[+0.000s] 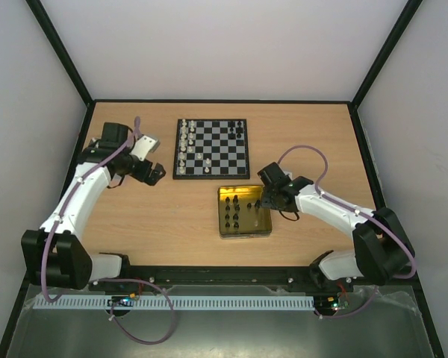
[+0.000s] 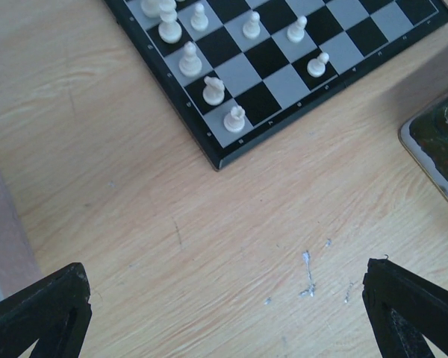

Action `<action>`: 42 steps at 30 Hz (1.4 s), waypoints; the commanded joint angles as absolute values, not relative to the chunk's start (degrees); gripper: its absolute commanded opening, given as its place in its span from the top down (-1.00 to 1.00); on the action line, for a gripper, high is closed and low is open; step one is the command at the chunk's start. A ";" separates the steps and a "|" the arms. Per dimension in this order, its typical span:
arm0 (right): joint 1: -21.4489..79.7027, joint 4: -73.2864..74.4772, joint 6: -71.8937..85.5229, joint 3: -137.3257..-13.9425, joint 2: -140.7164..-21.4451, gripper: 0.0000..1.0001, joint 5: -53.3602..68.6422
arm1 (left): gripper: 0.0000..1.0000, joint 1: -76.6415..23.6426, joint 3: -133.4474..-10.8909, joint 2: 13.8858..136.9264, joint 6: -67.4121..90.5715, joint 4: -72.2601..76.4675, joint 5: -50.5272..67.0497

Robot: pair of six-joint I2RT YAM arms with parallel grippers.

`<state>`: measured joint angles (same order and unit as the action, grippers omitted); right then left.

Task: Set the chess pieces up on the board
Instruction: Move the storage box to the center of the board.

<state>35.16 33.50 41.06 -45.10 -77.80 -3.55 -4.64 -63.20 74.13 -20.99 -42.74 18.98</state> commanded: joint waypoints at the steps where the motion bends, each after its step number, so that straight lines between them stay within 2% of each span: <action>1: 34.87 32.49 40.17 -43.84 -78.31 -0.23 -2.04 | -0.99 -5.56 -61.18 73.34 -19.62 -42.40 20.35; 22: 30.36 34.30 41.83 -42.89 -80.25 -0.15 -3.68 | -0.99 -6.59 -57.42 72.58 -21.53 -39.77 16.58; 42: 14.10 37.93 39.81 -47.21 -83.36 -0.22 -4.10 | -0.99 -6.59 -55.21 71.46 -22.89 -38.15 17.67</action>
